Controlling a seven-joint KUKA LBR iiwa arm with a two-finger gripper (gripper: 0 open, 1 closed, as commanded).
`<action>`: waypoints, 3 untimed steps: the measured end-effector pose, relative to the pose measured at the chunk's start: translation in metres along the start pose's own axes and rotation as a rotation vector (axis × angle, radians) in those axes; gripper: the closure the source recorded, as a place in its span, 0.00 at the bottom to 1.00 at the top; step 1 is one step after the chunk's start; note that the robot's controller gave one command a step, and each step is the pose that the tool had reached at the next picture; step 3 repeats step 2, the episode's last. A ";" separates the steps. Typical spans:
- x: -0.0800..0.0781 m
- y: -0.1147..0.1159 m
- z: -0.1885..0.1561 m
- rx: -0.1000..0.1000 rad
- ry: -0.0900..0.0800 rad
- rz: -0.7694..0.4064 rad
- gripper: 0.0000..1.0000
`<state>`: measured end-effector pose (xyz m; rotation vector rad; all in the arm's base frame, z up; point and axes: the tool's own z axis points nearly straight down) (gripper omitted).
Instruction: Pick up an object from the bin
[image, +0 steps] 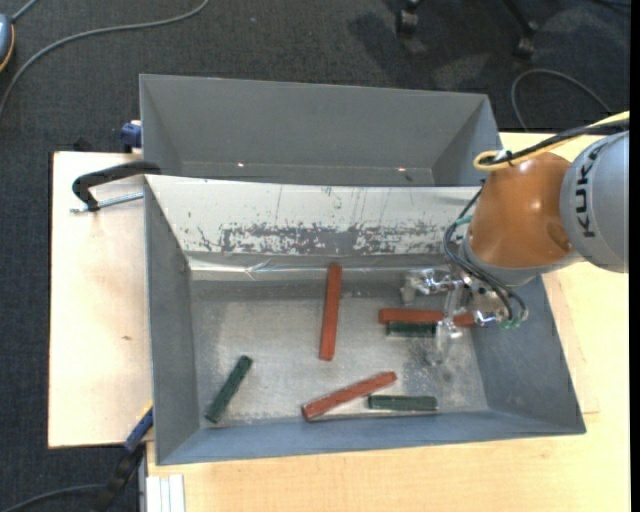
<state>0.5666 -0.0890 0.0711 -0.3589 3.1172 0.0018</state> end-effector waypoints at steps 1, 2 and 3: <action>0.000 -0.001 0.000 0.000 0.000 0.002 1.00; -0.018 0.052 -0.130 0.003 -0.011 -0.014 1.00; -0.018 0.052 -0.130 0.003 -0.011 -0.014 1.00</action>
Offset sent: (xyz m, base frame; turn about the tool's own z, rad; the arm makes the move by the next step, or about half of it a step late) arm 0.0000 0.0000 0.0000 0.0000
